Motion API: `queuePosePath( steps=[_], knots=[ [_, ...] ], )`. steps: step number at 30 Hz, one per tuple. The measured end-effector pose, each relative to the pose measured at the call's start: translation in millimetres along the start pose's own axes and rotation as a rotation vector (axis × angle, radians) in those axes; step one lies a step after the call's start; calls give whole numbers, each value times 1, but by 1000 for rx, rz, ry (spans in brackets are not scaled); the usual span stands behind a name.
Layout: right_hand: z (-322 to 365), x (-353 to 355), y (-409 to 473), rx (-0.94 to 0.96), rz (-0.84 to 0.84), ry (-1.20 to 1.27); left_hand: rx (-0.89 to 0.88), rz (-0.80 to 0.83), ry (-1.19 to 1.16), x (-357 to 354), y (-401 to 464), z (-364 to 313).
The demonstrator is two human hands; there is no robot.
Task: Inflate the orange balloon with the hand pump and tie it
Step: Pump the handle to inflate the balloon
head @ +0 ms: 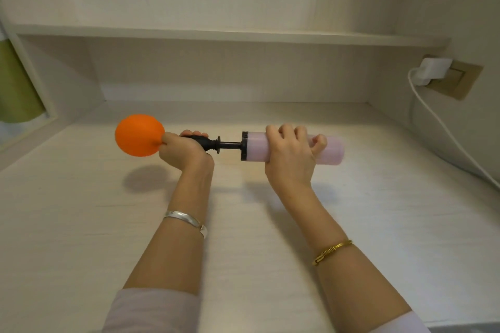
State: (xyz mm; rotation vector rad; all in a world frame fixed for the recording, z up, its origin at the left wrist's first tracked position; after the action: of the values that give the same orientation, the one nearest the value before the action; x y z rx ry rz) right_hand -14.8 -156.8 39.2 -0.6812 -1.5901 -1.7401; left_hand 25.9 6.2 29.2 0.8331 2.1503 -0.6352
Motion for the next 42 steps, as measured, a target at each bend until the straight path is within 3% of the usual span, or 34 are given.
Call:
queuePosePath(
  steps=[9, 18, 26, 36, 42],
  knots=[
    [-39, 10, 7, -86, -24, -45, -6, -22, -41, 6, 21, -12],
    [4, -3, 0, -10, 37, -27, -2, 17, -17, -3, 4, 1],
    [-43, 8, 6, -118, -5, -23, -22, -15, -64, 6, 15, -15],
    [-4, -4, -2, -28, 45, 0, -3, 22, -36, -3, -8, 2],
    [-33, 4, 6, -75, -9, -23, -2, -18, -25, -1, -3, 0]
  ],
)
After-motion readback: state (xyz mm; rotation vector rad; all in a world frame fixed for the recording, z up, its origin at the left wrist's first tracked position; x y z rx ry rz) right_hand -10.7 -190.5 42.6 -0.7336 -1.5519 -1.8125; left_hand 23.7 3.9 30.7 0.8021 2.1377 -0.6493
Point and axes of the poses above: each hand's wrist, its own y-axis towards the middle knuckle, its own x-axis out of the back of the hand, z = x × y, the point moved 3 cm from there along y, towards the middle knuckle, and after that the axes turned 7 degrees about z, right-handed, at the moved point
